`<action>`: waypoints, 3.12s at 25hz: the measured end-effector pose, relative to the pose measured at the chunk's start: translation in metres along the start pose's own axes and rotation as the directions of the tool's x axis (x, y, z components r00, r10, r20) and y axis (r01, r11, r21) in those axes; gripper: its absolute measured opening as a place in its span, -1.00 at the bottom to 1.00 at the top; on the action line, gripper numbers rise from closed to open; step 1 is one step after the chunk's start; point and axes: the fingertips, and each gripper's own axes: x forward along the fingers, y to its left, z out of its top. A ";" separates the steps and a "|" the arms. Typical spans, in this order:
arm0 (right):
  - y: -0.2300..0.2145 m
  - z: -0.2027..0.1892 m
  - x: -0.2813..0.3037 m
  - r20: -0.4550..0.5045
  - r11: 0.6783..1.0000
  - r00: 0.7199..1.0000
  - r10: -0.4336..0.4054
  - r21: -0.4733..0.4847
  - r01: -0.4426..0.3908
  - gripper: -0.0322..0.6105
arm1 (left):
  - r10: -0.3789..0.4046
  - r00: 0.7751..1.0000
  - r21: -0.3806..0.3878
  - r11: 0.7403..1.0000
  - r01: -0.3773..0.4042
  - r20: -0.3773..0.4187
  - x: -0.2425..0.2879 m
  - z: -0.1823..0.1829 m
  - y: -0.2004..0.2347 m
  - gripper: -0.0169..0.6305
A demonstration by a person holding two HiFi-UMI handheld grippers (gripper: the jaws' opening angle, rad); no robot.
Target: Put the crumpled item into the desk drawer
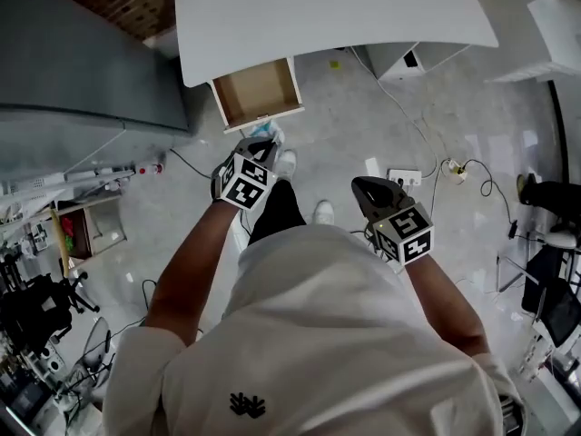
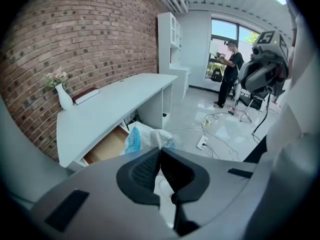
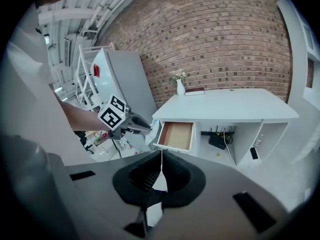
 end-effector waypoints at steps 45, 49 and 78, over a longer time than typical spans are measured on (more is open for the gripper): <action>-0.104 -0.023 0.095 -0.259 0.846 0.923 -0.285 0.385 0.369 -0.80 | -0.025 0.912 0.162 0.982 0.100 -0.409 0.415 -0.088 0.197 -0.86; -0.102 -0.030 0.088 -0.251 0.846 0.925 -0.286 0.386 0.367 -0.80 | -0.005 0.914 0.166 0.983 0.080 -0.406 0.406 -0.082 0.196 -0.86; -0.049 -0.066 -0.044 0.023 0.962 0.984 -0.178 0.214 0.169 -0.80 | 0.038 0.981 0.018 0.999 -0.035 -0.189 0.174 -0.013 0.044 -0.86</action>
